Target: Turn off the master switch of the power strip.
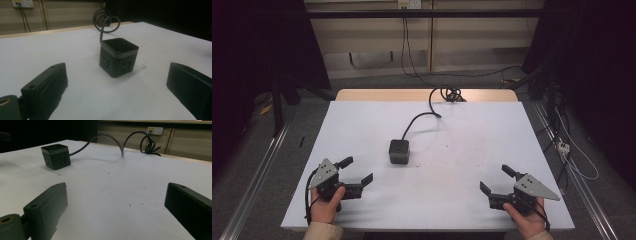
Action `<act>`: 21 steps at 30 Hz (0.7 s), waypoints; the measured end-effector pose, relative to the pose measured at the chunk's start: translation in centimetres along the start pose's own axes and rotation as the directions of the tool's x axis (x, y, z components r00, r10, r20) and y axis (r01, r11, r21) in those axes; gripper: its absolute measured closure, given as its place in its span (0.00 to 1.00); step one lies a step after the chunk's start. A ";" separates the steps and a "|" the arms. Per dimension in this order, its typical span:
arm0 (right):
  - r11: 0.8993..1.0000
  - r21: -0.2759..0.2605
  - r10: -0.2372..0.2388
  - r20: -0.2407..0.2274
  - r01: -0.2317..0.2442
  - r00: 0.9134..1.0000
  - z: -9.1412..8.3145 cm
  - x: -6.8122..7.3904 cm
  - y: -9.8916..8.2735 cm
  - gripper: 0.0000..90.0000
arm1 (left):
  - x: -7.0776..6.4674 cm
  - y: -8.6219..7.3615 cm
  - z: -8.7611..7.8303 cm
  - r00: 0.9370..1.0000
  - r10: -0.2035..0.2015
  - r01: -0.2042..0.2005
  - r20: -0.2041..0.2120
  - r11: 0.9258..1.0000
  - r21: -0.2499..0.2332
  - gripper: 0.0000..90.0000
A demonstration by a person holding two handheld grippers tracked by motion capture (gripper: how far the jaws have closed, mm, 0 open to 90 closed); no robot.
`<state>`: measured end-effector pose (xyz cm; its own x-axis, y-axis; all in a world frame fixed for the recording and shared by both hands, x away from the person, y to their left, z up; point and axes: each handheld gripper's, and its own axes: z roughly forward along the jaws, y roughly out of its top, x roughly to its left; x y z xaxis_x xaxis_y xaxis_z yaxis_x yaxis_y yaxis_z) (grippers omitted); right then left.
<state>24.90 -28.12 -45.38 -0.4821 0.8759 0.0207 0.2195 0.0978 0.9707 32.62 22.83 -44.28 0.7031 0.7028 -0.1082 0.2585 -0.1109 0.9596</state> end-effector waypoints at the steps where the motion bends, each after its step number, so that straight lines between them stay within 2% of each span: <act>1: 1.000 0.000 -0.001 -0.001 0.001 1.000 0.0 0.0 0.0 0.05 | 0.0 0.0 0.0 1.000 0.000 0.000 0.001 1.000 -0.001 0.03; 10: 1.000 -0.002 -0.003 -0.005 0.003 1.000 0.0 0.1 0.0 0.05 | -0.1 0.1 0.2 1.000 0.004 -0.004 0.005 1.000 -0.005 0.03; 21: 1.000 -0.002 -0.005 -0.001 0.005 1.000 -0.1 0.0 0.1 0.04 | 0.2 0.4 0.9 1.000 -0.017 0.017 -0.001 1.000 -0.012 0.03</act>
<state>24.82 -28.17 -45.31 -0.4844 0.8747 0.0163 0.2155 0.1013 0.9712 33.41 22.29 -44.09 0.6983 0.7049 -0.1244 0.2622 -0.0902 0.9608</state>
